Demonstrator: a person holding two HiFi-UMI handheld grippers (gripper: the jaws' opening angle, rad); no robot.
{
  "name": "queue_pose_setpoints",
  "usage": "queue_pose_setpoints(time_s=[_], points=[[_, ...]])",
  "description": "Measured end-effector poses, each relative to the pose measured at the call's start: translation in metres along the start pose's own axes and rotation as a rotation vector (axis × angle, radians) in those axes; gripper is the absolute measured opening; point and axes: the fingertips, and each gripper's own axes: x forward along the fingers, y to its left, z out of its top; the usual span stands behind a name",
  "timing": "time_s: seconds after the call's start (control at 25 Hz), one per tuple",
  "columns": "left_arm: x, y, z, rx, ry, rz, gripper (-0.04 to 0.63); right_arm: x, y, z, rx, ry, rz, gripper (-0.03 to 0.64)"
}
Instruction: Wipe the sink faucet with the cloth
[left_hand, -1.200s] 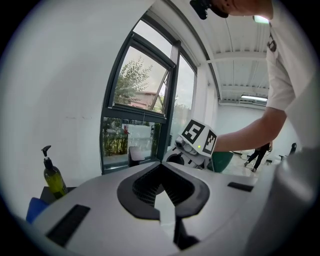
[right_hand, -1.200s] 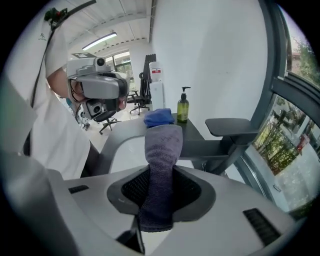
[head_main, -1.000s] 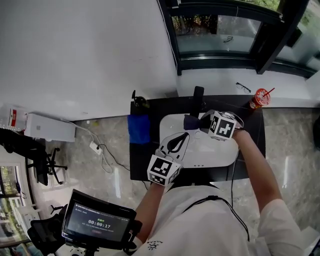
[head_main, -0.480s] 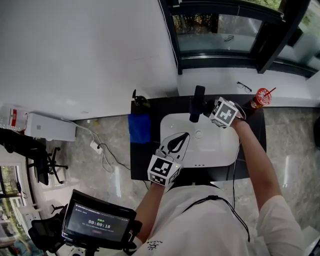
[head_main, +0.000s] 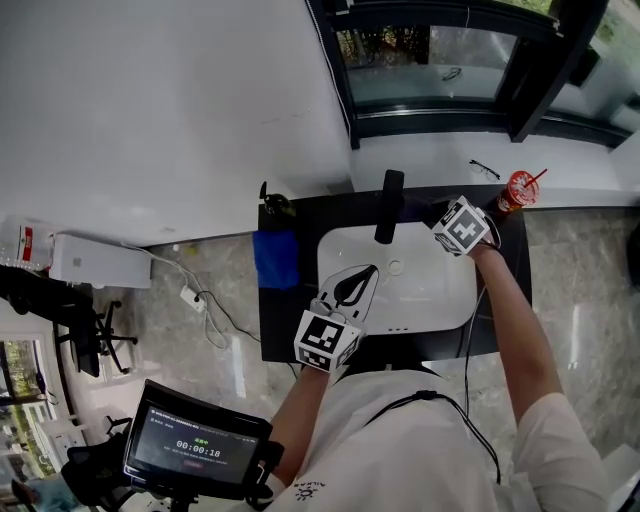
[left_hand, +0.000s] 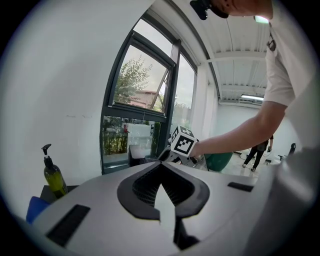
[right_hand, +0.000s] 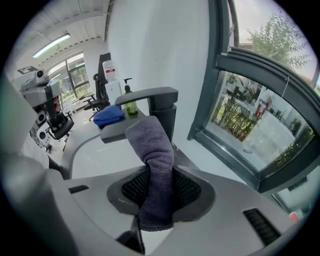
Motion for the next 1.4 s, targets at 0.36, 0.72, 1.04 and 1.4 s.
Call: queue_pose_setpoints(time_s=[0.36, 0.72, 1.04, 1.4], points=[[0.000, -0.002, 0.001, -0.003, 0.005, -0.004, -0.006, 0.005, -0.015, -0.049, 0.048, 0.094, -0.050, 0.120], [-0.006, 0.001, -0.002, -0.008, 0.016, 0.017, -0.006, 0.031, -0.009, -0.055, -0.049, 0.200, -0.044, 0.120], [-0.010, 0.008, -0.004, -0.035, 0.021, 0.057, -0.006, 0.052, -0.009, -0.052, -0.081, 0.234, -0.022, 0.120], [-0.004, 0.006, -0.008, -0.048, 0.020, 0.047, -0.006, 0.052, -0.003, -0.025, -0.137, 0.174, 0.015, 0.120]])
